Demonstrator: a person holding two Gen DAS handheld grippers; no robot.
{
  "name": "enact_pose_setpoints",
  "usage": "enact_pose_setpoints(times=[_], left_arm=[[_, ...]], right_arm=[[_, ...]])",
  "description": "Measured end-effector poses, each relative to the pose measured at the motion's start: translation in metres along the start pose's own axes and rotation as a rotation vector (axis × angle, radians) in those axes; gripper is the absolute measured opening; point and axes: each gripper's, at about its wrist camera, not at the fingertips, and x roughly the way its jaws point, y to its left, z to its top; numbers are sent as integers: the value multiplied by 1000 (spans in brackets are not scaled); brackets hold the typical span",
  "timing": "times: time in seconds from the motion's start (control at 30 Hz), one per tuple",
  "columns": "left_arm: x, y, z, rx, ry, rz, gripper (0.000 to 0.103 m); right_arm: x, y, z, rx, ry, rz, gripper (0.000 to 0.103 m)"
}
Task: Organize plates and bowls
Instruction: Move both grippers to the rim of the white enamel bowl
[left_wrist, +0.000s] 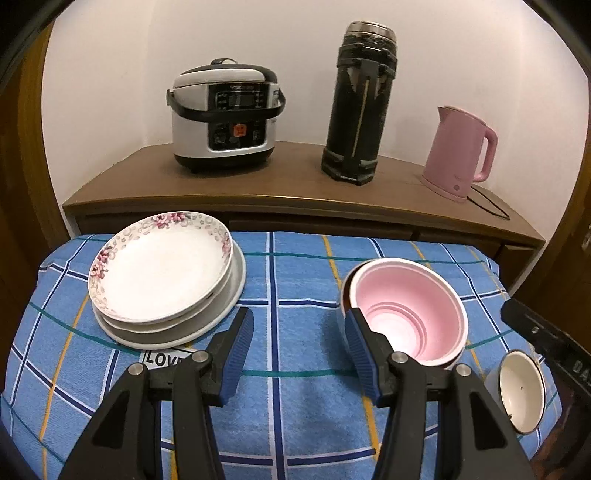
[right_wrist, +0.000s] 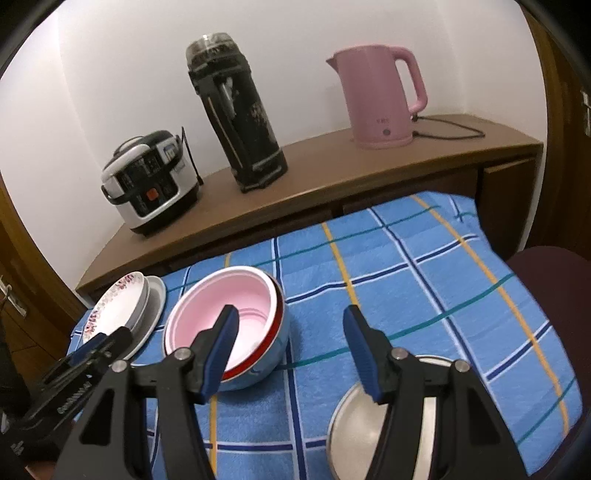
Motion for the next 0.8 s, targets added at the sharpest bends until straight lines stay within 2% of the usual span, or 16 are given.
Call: enact_pose_setpoints(times=[0.27,0.8], left_arm=[[-4,-11,-9,39,5,-2,54],[-24,-35,-27,85,-3,-20,54]], right_arm=[[-15,4,-12,-47,-22,-6,60],[-56,-7,-33,-61,-68,-4,60]])
